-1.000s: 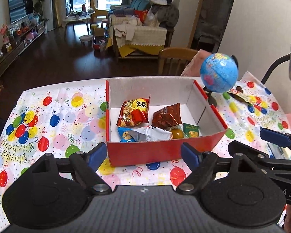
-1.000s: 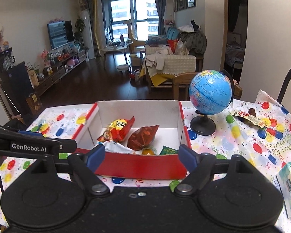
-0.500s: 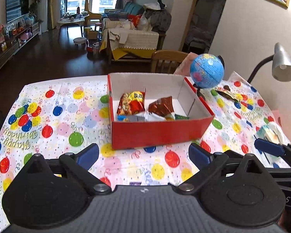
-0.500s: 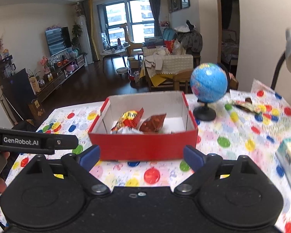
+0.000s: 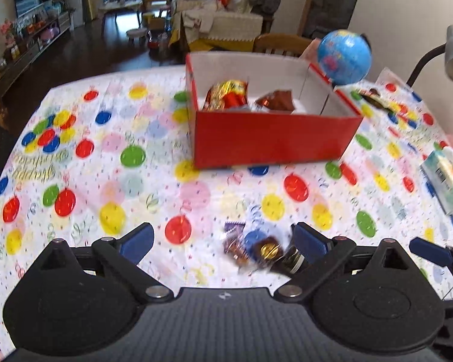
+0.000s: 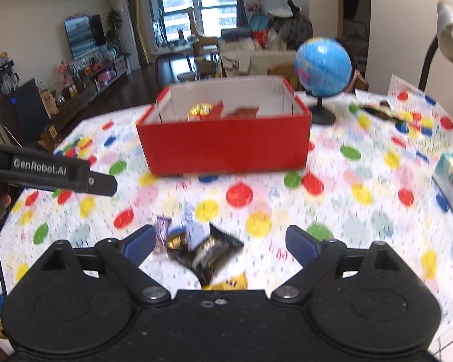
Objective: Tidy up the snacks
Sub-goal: 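Withdraw both tools from the box back to the small candies, then grasp a small wrapped candy with left tool while right tool grasps the yellow chip bag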
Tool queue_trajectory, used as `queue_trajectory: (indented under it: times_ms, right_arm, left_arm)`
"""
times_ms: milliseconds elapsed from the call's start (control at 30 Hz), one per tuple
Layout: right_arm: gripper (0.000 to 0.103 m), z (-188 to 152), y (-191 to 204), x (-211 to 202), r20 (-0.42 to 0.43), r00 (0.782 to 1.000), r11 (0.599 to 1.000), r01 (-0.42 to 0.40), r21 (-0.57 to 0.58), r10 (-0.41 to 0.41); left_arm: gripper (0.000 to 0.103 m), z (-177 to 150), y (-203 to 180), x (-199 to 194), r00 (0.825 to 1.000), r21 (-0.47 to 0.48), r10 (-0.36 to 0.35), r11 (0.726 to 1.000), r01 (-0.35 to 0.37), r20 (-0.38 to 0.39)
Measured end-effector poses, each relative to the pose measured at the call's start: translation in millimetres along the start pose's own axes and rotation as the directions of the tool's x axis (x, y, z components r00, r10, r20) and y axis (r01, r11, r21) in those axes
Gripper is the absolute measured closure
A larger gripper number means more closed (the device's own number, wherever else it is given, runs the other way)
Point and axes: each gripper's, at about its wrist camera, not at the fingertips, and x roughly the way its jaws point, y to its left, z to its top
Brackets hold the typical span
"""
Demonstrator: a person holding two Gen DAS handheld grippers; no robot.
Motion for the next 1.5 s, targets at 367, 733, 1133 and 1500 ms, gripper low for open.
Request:
queue_trajectory:
  times_ms: [367,733,1133,1500]
  right_arm:
    - [0.015,-37,-2,27,-0.100,0.995,1.000,-0.009,-0.011,0.008]
    - [0.022,-42,-9,51,-0.164,0.985,0.999,-0.048,-0.019,0.045]
    - [0.027,-43,-16,63,-0.190,0.979,0.997,-0.075,-0.025,0.069]
    - [0.056,-49,-14,69,-0.225,0.970,0.992,-0.109,-0.058,0.093]
  left_arm:
    - [0.003,-18,5,50,0.992,-0.049,0.061,0.997,-0.066,-0.111]
    - [0.004,-21,18,94,0.971,-0.190,0.095,0.972,-0.139,-0.221]
    - [0.030,-15,10,116,0.959,-0.258,0.077,0.954,-0.150,-0.274]
    - [0.072,-9,-3,122,0.960,-0.272,0.052,0.953,-0.130,-0.275]
